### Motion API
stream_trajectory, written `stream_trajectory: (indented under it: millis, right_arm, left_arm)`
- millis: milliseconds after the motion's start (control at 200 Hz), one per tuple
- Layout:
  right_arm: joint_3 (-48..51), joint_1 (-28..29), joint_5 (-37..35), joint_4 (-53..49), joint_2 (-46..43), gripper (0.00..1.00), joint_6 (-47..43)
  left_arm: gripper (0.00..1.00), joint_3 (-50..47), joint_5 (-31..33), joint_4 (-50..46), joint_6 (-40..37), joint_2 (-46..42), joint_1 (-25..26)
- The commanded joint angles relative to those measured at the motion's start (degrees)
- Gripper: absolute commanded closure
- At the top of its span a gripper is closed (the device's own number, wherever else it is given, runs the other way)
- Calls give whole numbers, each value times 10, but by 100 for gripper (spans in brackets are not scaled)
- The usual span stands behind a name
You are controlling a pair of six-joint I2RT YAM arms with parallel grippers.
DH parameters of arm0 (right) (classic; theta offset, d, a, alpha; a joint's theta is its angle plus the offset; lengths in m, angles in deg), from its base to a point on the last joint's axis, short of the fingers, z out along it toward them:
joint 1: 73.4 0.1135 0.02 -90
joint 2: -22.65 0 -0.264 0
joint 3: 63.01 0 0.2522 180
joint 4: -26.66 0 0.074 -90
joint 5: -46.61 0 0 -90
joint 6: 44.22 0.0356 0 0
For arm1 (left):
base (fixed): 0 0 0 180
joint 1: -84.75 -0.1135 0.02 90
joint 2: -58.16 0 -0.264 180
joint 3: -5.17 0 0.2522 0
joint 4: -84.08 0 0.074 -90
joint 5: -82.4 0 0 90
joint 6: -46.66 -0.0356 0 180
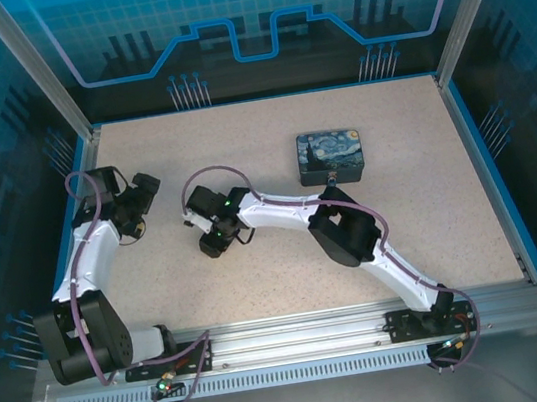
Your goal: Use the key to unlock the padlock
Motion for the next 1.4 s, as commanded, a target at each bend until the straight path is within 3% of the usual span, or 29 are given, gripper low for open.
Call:
stream_trajectory:
  millis: [0,440,530,735,975,1181,1396]
  right_arm:
    - [24,19,7,-30,-11,63,-2]
    - [44,28,2,-24,-35,73,-3]
    - [43,28,3,-23,-35,78,-2]
    - [48,24,1,-17,-37,100,6]
    - [140,-15,17,34,-136,100,29]
    - [265,-74,29,83,-247,100,51]
    - [402,-159,76,132,-371,100,96]
  left_arm:
    - [1,3,-16,0,-11,5,-6]
    - [1,6,-13,-6,-17,6,-6]
    - [1,10,-17,-8,-21,8,-5]
    - [1,7,-34,-9,-35,10,-6]
    - [1,-22,-90,9,-41,-7,5]
    - [1,-76,-133,75,-30,-37,99]
    - [1,-135,-155,264,13,-31,238]
